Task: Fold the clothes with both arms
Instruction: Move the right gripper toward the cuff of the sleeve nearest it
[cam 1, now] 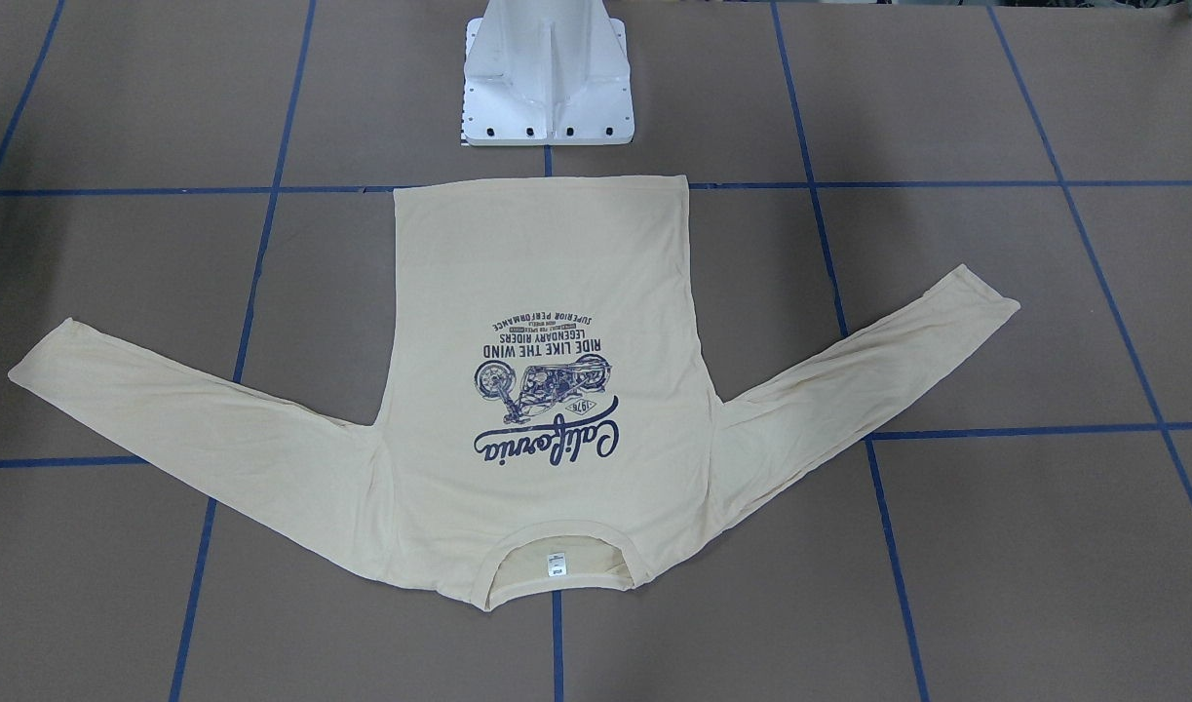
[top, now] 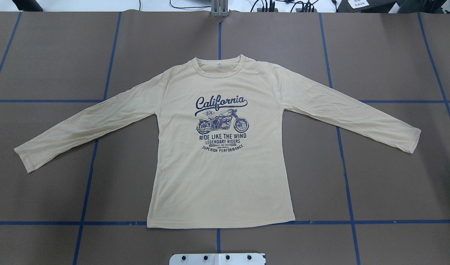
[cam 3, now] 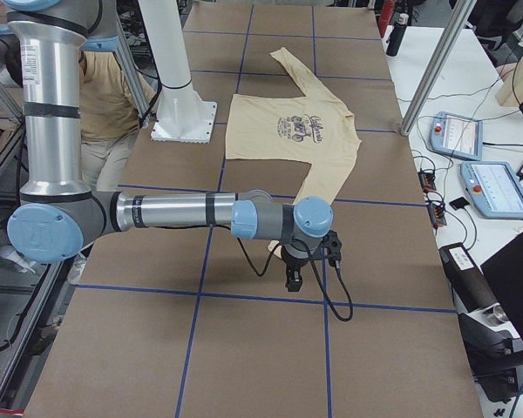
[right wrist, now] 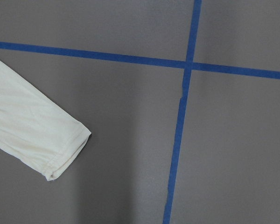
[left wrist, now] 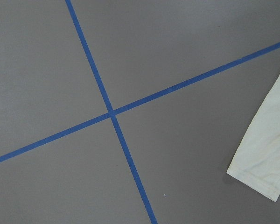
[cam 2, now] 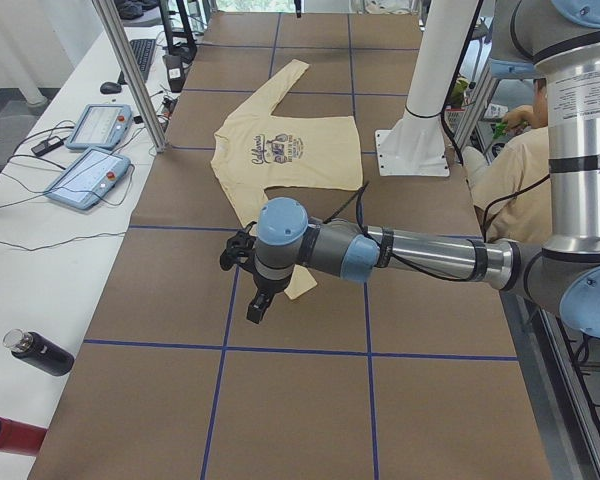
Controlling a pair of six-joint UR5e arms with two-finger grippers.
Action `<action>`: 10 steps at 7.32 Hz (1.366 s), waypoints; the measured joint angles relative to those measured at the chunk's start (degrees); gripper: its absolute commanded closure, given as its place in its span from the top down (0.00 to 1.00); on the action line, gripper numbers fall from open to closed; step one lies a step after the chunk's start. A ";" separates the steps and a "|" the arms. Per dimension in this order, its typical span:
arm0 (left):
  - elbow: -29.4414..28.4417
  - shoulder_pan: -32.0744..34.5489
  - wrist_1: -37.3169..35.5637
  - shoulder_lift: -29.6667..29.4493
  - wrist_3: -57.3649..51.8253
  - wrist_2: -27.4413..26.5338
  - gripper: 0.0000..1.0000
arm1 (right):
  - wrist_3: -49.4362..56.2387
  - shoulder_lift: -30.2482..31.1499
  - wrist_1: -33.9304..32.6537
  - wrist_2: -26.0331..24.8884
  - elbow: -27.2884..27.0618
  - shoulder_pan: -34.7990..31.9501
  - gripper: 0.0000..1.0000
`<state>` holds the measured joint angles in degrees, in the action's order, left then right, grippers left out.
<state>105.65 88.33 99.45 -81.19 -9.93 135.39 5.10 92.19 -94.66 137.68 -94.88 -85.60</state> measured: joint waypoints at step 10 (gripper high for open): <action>2.81 0.09 0.40 2.52 0.20 -0.39 1.00 | -33.80 2.03 35.81 -0.90 6.45 8.74 0.97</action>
<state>108.46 88.42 99.84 -78.67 -9.73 135.00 -28.70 94.23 -58.85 136.77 -88.43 -76.86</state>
